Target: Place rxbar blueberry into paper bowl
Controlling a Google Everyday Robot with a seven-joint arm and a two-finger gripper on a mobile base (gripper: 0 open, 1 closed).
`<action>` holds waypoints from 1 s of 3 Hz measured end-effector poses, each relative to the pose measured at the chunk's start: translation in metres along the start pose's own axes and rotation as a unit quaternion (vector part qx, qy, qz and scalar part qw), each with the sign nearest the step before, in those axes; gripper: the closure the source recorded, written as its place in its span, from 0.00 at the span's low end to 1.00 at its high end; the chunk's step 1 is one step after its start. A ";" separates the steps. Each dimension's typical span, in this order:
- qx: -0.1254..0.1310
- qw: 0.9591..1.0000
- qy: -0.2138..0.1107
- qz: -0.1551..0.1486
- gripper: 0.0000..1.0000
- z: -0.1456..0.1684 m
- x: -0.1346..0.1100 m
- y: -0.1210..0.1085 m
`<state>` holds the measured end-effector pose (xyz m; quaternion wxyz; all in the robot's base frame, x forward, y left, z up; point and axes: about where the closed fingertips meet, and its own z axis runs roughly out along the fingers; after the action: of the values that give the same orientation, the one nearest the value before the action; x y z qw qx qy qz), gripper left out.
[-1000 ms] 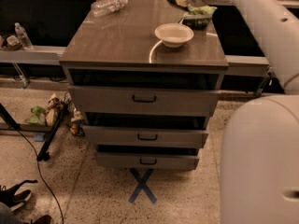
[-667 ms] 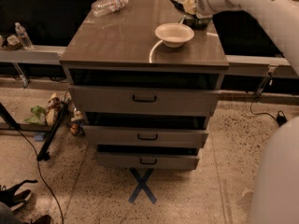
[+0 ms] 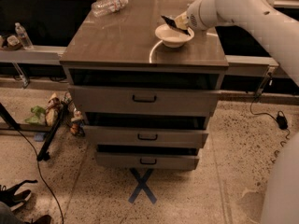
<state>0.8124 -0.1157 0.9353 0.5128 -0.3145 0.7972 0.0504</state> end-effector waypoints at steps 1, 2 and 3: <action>-0.002 1.000 -0.009 -0.006 0.19 0.014 -0.008 0.003; -0.001 1.000 -0.021 -0.017 0.00 0.025 -0.021 0.004; 0.018 0.999 -0.024 -0.011 0.00 0.005 -0.017 -0.003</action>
Offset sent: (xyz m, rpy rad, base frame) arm 0.0365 0.0324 0.0162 -0.0096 -0.0917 0.0389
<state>0.8227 -0.1087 0.9484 0.5378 -0.3123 0.7822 0.0381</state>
